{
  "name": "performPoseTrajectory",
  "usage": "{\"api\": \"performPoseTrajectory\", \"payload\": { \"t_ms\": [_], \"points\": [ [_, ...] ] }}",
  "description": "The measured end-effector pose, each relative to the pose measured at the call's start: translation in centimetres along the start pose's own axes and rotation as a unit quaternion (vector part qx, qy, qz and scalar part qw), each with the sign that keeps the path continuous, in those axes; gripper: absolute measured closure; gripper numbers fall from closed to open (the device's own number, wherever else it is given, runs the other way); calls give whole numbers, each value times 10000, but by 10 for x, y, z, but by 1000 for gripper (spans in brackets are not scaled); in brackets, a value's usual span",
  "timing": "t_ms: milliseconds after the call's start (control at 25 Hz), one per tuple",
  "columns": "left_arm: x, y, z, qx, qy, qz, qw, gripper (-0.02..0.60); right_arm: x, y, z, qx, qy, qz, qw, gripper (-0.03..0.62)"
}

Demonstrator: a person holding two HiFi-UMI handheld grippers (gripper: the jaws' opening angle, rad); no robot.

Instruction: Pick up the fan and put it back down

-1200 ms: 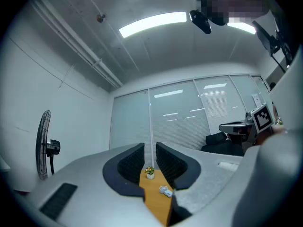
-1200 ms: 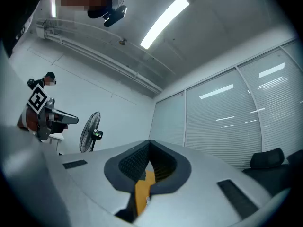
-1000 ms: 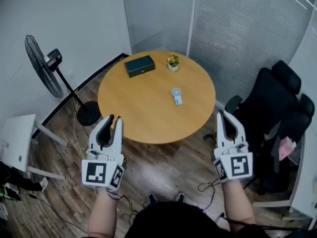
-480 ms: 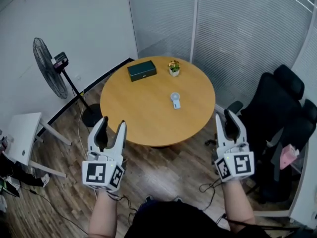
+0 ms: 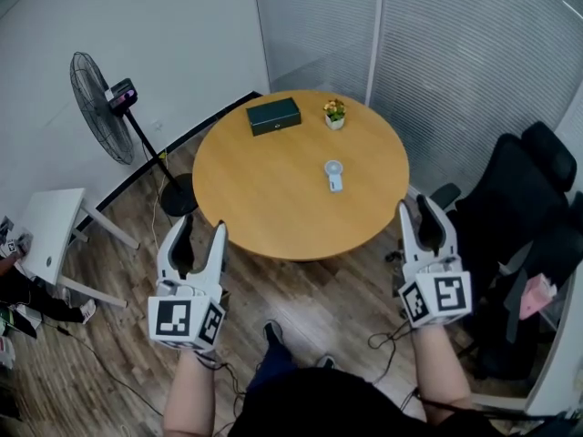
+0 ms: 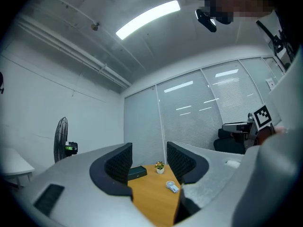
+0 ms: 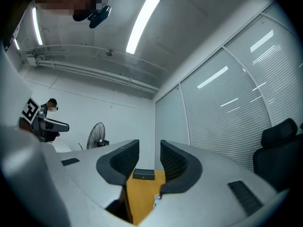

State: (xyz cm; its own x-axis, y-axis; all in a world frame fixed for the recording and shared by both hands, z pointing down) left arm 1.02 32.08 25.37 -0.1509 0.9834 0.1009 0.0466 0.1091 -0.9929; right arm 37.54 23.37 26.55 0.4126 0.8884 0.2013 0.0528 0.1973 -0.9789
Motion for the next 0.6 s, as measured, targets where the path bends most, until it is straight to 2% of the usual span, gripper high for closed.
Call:
{"api": "performPoseTrajectory", "payload": {
  "t_ms": [280, 600],
  "points": [
    [-37, -22, 52, 187, -12, 20, 9998, 362, -47, -18, 12, 85, -194, 136, 9997, 450],
    [-102, -55, 130, 477, -266, 55, 9985, 362, -117, -35, 34, 295, -565, 380, 9972, 453]
  ]
}}
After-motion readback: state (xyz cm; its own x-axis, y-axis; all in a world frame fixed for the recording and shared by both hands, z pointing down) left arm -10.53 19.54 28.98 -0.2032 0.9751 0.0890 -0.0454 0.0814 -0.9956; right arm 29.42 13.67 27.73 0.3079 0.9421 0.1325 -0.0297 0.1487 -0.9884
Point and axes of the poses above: the fingertips, and each gripper's own axes: x backward along the fingers, z to its left, y out of its top, the point moved 6 cm from there along x, backward along the fingers, and after that the axes turned 2 degrees about -y, right-handed, at the moved point
